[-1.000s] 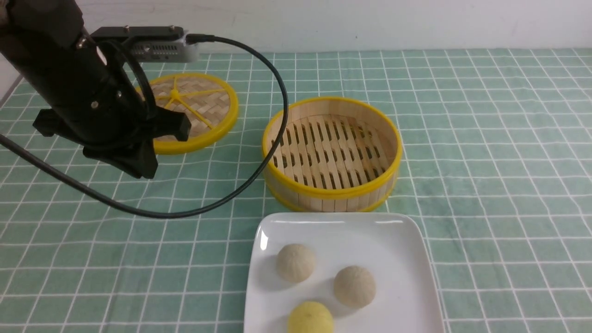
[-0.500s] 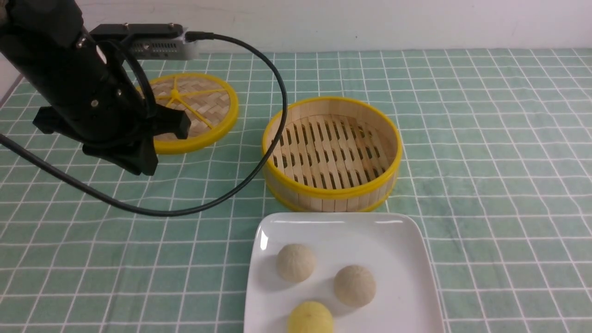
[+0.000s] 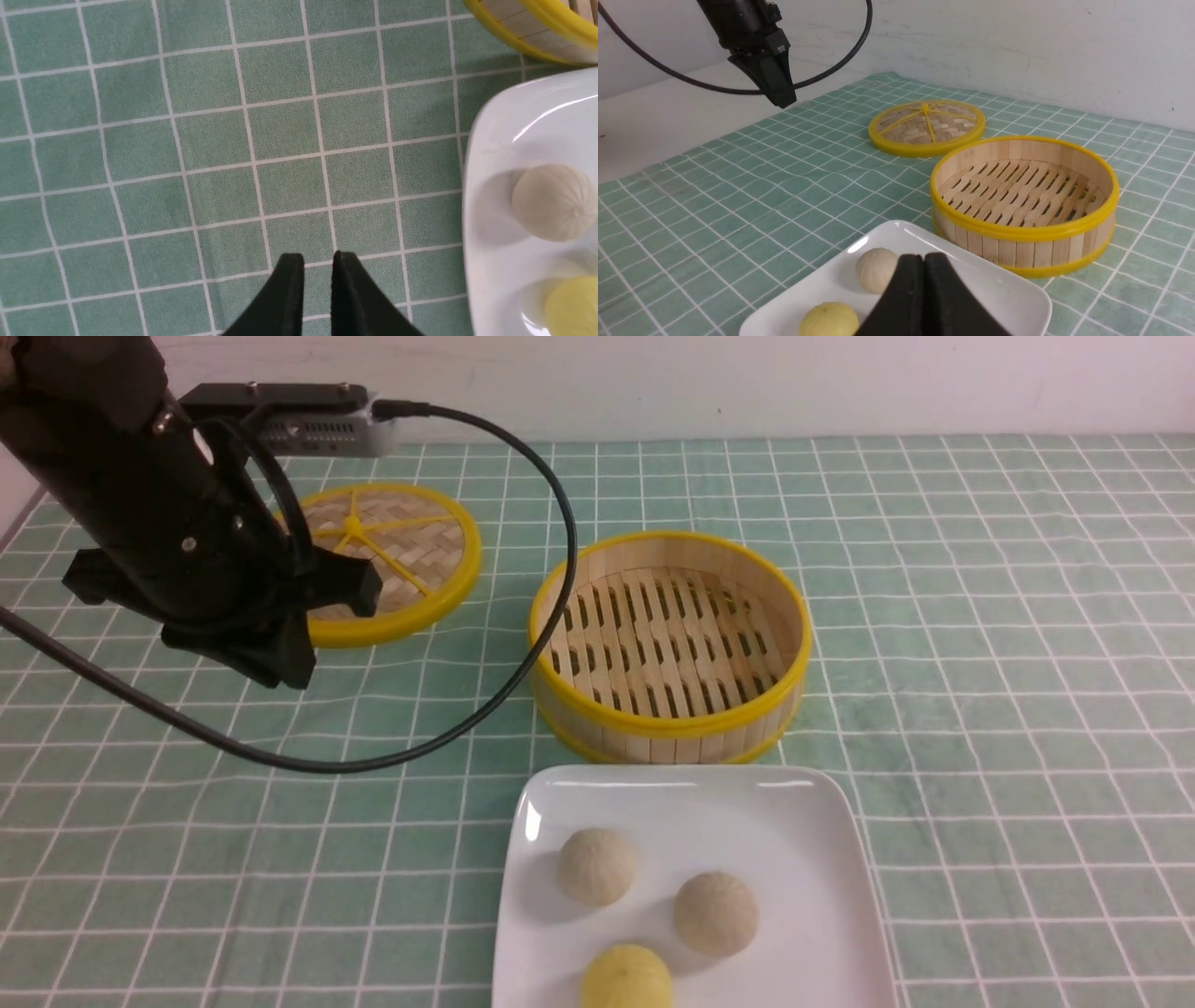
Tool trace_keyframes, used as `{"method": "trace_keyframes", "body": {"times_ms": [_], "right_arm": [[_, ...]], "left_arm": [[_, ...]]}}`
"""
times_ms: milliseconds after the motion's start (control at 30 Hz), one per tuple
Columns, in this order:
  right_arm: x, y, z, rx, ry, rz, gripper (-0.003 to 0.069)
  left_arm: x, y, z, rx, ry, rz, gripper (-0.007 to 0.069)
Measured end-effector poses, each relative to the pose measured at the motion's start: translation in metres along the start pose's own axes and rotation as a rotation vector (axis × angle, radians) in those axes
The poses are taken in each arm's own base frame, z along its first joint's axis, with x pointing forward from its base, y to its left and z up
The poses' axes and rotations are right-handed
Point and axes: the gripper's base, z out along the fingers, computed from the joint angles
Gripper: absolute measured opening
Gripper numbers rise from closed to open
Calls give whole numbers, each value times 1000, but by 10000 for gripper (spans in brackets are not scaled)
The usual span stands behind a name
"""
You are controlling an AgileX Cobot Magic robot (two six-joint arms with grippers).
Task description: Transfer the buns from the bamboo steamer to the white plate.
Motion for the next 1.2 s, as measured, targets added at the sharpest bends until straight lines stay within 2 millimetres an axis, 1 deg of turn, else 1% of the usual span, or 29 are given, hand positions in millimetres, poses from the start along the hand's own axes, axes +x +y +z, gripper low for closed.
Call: {"method": "trace_keyframes", "body": {"times_ms": [100, 233, 267, 300, 333, 433, 467, 533, 567, 700, 833, 967, 1000, 1100, 1200], "right_arm": [[19, -7, -1, 62, 18, -57, 2], [48, -21, -1, 240, 58, -112, 5], [57, -25, -2, 298, 64, -116, 6], [57, -26, -2, 307, 64, -116, 6], [71, -31, -3, 380, 71, -112, 8], [86, -36, -4, 464, 81, -94, 9], [97, -41, -4, 526, 103, -78, 11], [109, -46, -4, 591, 140, -62, 13], [112, -48, -5, 617, 153, -60, 15], [112, -50, -7, 669, 150, -58, 15], [112, -52, -8, 702, 155, -53, 20], [112, -52, -8, 703, 155, -54, 27], [112, -52, -8, 703, 155, -54, 27], [112, -52, -8, 703, 156, -54, 31], [112, -52, -8, 703, 157, -55, 35]], "left_arm": [[2, 0, 0, -5, 20, 1, 120], [3, 1, 0, -6, 38, 1, 122], [4, 1, 0, -7, 42, 1, 123], [4, 1, 0, -7, 43, 1, 123], [4, 1, 0, -7, 45, 1, 124], [4, 1, 0, -7, 47, 1, 124], [4, 1, 0, -7, 47, 1, 125], [4, 1, 0, -7, 47, 1, 126], [4, 1, 0, -7, 47, 1, 127], [5, 1, -4, -6, 37, 1, 128], [11, 2, -25, -8, -22, 5, 128], [27, 5, -64, -26, -132, 15, 128], [29, 5, -68, -27, -144, 16, 128], [50, 8, -106, -26, -258, 18, 132], [69, 9, -124, -23, -316, 18, 139]]}}
